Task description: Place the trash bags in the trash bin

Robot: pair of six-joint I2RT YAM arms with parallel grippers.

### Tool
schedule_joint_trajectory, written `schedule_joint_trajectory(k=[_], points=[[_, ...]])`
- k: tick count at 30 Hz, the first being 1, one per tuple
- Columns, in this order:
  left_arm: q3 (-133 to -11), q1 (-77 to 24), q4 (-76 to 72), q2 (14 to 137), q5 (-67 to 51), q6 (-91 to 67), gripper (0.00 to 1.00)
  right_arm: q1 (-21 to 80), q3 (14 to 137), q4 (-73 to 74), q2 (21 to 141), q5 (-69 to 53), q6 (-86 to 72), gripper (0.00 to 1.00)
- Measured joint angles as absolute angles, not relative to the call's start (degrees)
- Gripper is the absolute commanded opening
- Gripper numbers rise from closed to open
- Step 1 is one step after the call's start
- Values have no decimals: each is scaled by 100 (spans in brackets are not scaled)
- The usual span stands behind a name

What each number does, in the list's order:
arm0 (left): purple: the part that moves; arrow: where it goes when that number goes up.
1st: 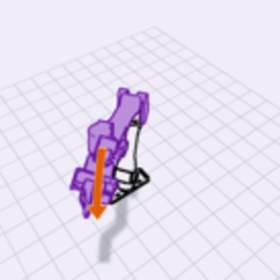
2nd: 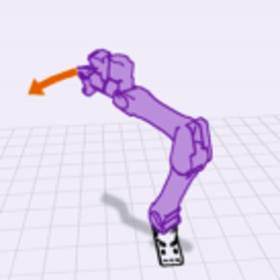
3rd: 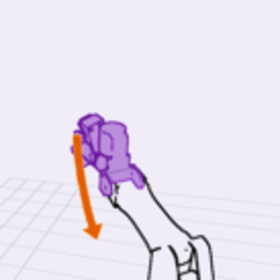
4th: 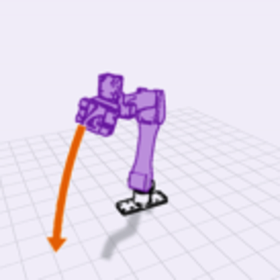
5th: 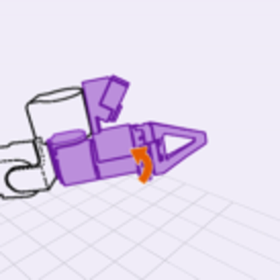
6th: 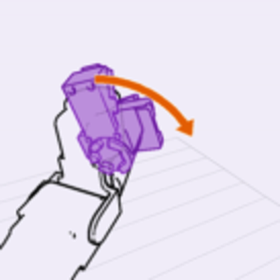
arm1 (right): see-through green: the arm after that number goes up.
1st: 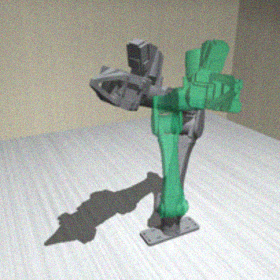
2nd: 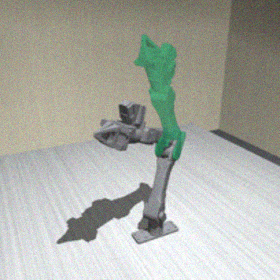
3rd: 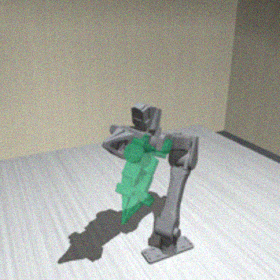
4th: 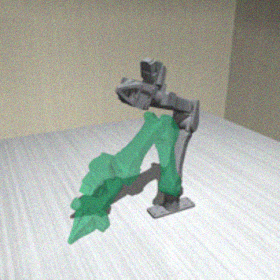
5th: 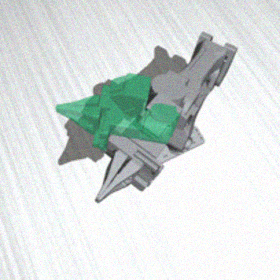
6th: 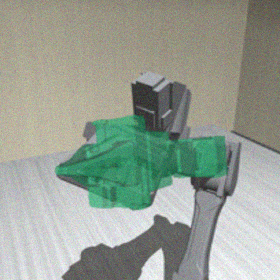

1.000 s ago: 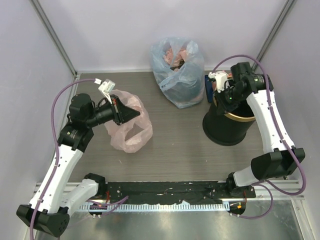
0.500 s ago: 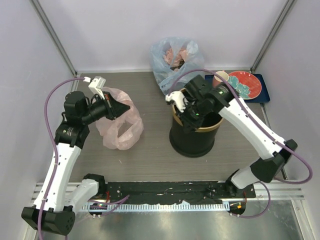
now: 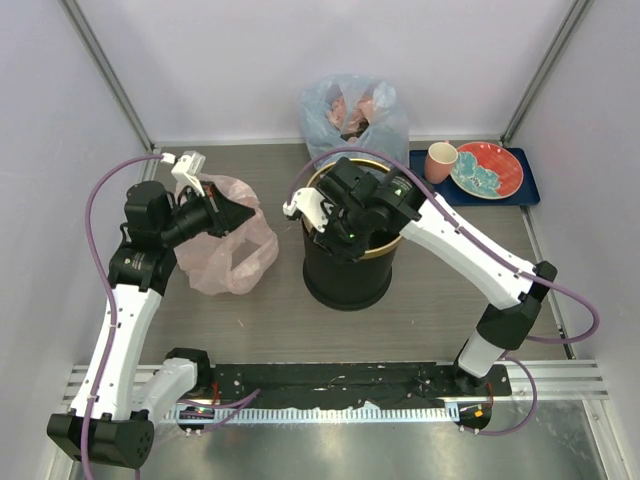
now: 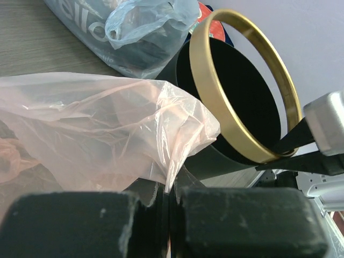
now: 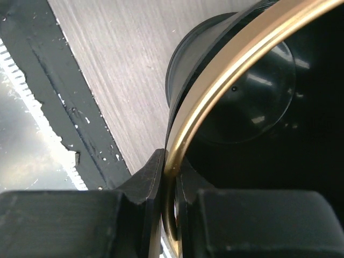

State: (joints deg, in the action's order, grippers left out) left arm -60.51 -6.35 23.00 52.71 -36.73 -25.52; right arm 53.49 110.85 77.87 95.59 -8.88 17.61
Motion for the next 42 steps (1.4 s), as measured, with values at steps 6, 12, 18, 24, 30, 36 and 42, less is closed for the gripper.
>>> schedule_joint_trajectory(k=[6,12,18,24,30,36,42], points=[[-6051,-635,2300,5271,-3704,-2565,0,5448,11552,7841,9550,-495,1693,12],[-6051,-635,2303,5271,-3708,-2545,0,5465,12394,7843,9537,-99,1632,4],[-6051,-635,2305,5271,-3715,-2521,0,4042,12521,7756,9172,154,1712,1],[-6053,-635,2298,5297,-3734,-2532,0,1199,11091,7498,8613,-336,2373,1],[-6141,-628,2307,5376,-3776,-2622,0,93,8132,7461,7564,-797,3240,2],[-6429,-622,2333,5391,-3872,-2635,0,-436,6064,6810,7260,-991,3894,5],[-6683,-620,2412,5389,-4025,-2630,0,-701,5245,6042,7262,-1168,4219,38]])
